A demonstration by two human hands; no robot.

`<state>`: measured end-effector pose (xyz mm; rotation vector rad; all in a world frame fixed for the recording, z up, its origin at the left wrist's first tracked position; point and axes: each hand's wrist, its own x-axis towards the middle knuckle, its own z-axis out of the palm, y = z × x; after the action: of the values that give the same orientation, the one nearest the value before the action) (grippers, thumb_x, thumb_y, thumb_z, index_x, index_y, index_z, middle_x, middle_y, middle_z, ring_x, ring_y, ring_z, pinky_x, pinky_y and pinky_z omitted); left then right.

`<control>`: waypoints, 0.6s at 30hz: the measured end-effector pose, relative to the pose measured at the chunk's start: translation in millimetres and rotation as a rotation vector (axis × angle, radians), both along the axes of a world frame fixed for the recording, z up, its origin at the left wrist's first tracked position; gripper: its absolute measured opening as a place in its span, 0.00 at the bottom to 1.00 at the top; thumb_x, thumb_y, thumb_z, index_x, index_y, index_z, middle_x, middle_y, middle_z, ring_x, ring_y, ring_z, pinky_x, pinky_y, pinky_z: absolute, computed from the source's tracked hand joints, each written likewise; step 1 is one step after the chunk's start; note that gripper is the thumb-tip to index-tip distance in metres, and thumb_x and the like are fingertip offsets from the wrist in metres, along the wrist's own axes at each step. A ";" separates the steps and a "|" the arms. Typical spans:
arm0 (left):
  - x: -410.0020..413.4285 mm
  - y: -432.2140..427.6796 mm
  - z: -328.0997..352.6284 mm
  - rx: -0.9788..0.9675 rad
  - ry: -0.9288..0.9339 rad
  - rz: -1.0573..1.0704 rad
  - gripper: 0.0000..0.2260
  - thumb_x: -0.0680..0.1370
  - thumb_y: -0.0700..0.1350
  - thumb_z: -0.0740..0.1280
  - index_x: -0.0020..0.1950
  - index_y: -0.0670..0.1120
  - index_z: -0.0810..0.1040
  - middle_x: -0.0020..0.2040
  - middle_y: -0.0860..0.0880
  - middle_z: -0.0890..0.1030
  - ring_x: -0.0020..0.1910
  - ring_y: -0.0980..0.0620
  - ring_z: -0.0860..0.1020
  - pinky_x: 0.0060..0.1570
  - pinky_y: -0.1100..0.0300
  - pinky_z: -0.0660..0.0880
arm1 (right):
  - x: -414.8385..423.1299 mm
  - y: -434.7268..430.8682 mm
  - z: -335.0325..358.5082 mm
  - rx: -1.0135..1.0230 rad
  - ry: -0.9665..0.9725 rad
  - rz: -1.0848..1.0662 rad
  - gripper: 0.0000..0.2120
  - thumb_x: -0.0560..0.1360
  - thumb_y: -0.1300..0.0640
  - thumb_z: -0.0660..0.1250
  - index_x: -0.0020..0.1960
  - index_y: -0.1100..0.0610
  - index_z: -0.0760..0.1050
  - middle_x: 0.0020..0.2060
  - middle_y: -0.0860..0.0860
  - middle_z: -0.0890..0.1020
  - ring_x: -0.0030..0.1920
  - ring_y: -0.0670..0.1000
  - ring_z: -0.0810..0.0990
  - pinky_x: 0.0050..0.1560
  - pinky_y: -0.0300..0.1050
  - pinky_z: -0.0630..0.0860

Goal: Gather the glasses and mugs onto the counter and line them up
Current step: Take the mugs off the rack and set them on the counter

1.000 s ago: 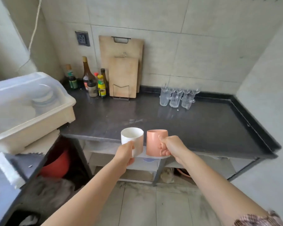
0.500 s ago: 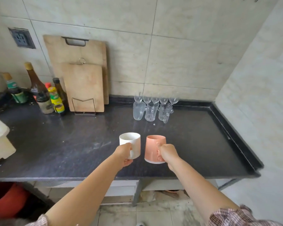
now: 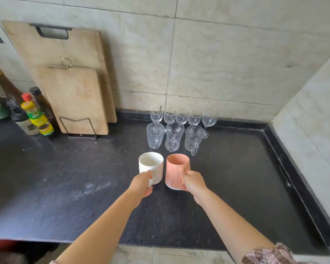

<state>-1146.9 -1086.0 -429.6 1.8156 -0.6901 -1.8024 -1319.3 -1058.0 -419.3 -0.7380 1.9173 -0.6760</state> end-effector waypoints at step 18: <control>-2.1 7.5 -39.9 -0.209 -0.171 -0.164 0.11 0.81 0.51 0.54 0.44 0.51 0.73 0.41 0.55 0.72 0.47 0.52 0.71 0.51 0.55 0.69 | -7.1 -1.8 -33.1 0.092 -0.041 0.133 0.18 0.82 0.46 0.53 0.55 0.58 0.74 0.50 0.54 0.80 0.48 0.51 0.81 0.41 0.38 0.75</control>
<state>-1149.0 -1078.5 -469.5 1.8304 -1.0785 -1.6153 -1326.4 -1059.8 -452.4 -0.7803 1.8316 -0.5135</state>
